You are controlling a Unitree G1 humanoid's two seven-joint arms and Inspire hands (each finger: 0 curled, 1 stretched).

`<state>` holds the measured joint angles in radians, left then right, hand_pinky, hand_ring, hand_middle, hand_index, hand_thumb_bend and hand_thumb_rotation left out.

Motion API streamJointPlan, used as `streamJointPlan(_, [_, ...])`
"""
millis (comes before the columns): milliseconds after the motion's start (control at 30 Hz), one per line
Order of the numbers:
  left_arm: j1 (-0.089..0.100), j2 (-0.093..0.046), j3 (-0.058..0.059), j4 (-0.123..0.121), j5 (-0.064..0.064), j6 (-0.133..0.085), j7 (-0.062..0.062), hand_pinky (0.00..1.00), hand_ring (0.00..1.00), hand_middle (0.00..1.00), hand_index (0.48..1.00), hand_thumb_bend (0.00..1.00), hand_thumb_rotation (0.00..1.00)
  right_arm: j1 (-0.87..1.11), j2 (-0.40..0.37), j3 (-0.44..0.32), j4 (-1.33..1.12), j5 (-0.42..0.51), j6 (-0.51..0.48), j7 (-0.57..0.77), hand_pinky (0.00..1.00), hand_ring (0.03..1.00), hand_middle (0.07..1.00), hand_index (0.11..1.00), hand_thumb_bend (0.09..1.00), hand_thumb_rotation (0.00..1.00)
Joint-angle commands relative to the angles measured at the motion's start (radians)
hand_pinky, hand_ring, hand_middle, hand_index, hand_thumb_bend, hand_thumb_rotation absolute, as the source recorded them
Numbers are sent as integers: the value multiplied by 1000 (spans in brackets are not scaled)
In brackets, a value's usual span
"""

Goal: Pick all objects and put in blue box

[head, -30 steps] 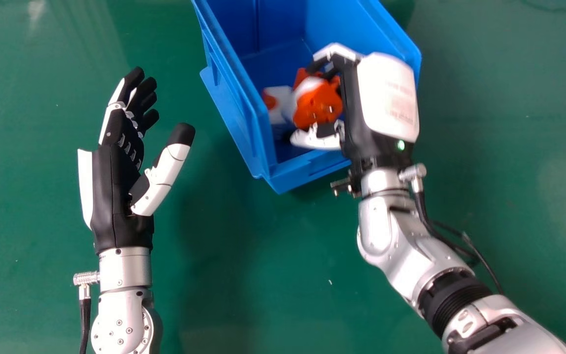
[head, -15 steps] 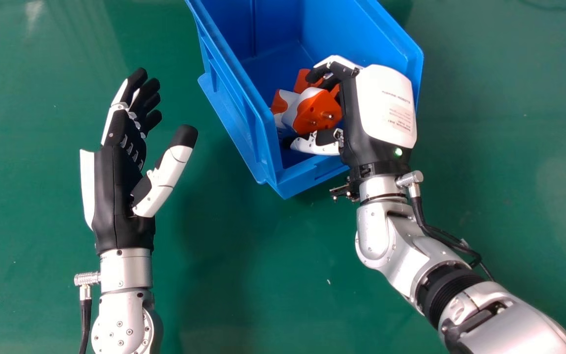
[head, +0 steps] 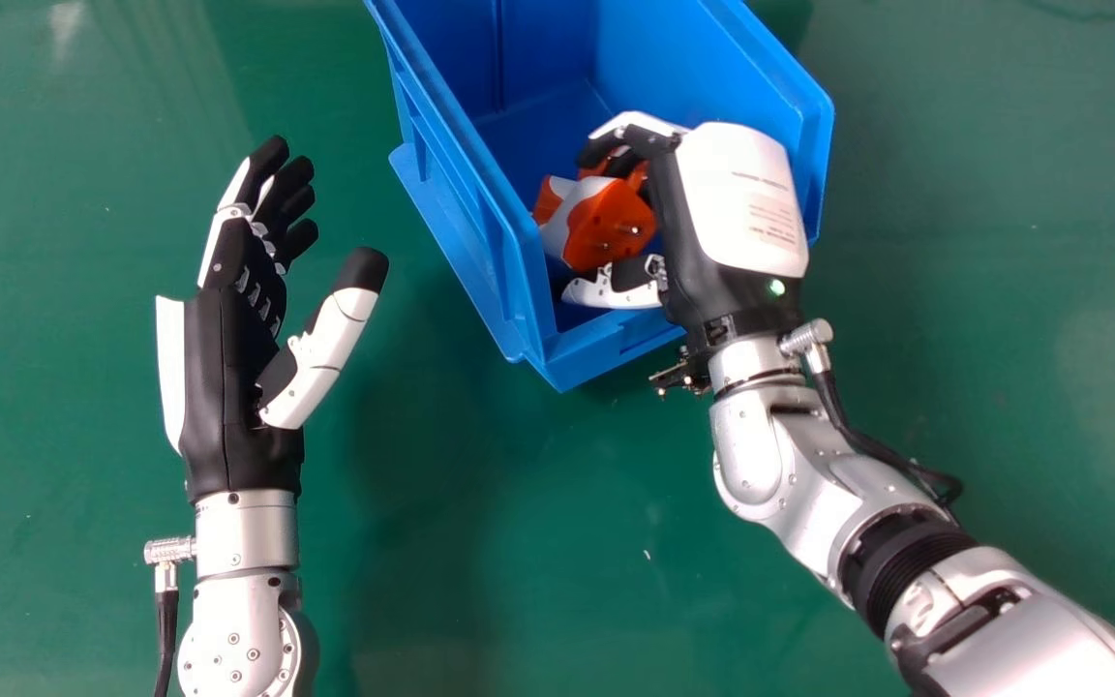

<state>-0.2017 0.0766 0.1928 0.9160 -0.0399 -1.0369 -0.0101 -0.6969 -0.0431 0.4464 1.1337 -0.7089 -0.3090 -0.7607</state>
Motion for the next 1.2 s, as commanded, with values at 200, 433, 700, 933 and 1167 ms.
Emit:
streamJointPlan(200, [2,0,-1,-11,-2,-22,-2,864,873,869,869,821,520,81,-68,15,-265,-23,10,-2,769,865,894,891,809,443])
streamJointPlan(433, [8,-1,-4,-16,-13,-24,-16,865,872,865,868,826,516,176,-113,-2,-502,-27,57,36,883,945,957,956,874,583])
streamJointPlan(700, [14,0,-2,-26,-18,-20,-19,864,873,866,870,822,514,254,-137,-25,-663,-37,50,17,940,978,983,982,894,679])
streamJointPlan(933, [20,1,-1,-31,-31,-22,-35,866,872,865,872,818,511,303,-129,-52,-650,-13,-95,-76,922,993,995,995,880,770])
streamJointPlan(1167, [29,5,-3,-41,-37,-16,-46,864,872,866,873,817,515,396,-105,-72,-637,57,-235,-55,839,968,999,999,846,834])
